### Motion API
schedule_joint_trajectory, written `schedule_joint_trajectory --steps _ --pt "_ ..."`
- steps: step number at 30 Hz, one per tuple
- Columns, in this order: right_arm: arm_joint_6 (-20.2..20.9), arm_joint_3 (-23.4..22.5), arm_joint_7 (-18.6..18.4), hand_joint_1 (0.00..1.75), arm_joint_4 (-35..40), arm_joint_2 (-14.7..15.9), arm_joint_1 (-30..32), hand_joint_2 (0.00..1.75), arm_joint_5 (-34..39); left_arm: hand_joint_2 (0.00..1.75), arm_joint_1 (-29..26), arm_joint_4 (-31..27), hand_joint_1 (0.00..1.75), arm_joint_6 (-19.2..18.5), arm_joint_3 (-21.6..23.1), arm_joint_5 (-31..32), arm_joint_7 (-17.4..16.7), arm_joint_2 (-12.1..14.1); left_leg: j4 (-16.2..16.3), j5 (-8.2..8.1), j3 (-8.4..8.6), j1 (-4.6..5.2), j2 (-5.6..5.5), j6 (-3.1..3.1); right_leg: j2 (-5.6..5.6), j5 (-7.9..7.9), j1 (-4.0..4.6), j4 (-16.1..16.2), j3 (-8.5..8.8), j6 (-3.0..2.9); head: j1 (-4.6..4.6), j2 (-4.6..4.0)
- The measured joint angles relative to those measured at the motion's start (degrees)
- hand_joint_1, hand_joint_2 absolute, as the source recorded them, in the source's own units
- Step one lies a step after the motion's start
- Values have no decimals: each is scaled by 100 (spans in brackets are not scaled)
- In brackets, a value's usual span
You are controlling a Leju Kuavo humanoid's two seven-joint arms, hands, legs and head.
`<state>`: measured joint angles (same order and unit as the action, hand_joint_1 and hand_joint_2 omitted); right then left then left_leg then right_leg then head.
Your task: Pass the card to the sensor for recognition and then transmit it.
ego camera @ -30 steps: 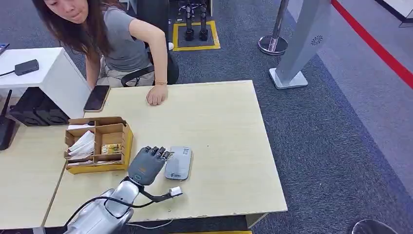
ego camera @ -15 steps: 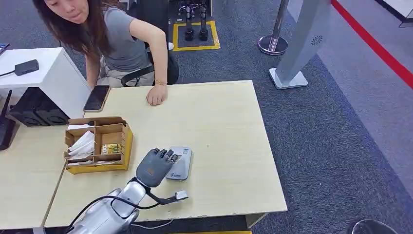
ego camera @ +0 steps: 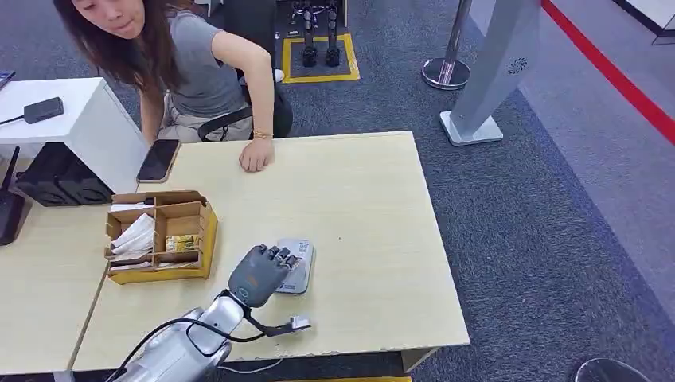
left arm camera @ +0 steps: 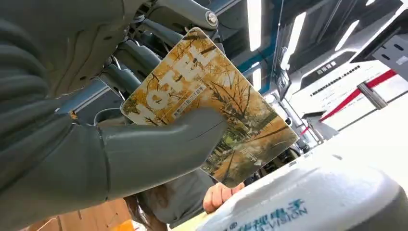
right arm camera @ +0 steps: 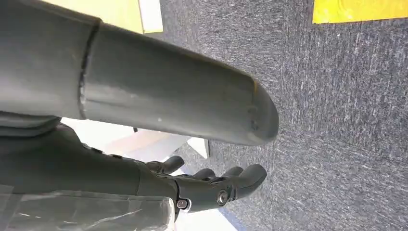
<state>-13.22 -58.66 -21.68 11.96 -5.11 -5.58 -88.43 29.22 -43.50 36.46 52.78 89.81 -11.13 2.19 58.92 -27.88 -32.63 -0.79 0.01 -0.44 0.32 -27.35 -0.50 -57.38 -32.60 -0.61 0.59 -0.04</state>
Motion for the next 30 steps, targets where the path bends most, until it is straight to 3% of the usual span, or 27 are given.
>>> schedule_joint_trajectory --steps 6,14,30 --pt "0 0 0 0 0 0 -1 0 0 175 0 68 175 0 0 0 11 -24 0 0 0 0 0 0 0 0 0 0 0 0 0 0" --pt "2 0 15 0 -2 0 -1 0 0 175 -16 138 175 0 0 -11 518 -90 0 0 0 1 -1 0 -1 0 0 0 2 0 0 -2" --pt "-4 0 17 0 -2 0 -1 0 0 175 -16 247 175 0 -2 -7 533 -158 0 7 1 1 -1 2 -2 4 -1 0 4 2 0 -2"
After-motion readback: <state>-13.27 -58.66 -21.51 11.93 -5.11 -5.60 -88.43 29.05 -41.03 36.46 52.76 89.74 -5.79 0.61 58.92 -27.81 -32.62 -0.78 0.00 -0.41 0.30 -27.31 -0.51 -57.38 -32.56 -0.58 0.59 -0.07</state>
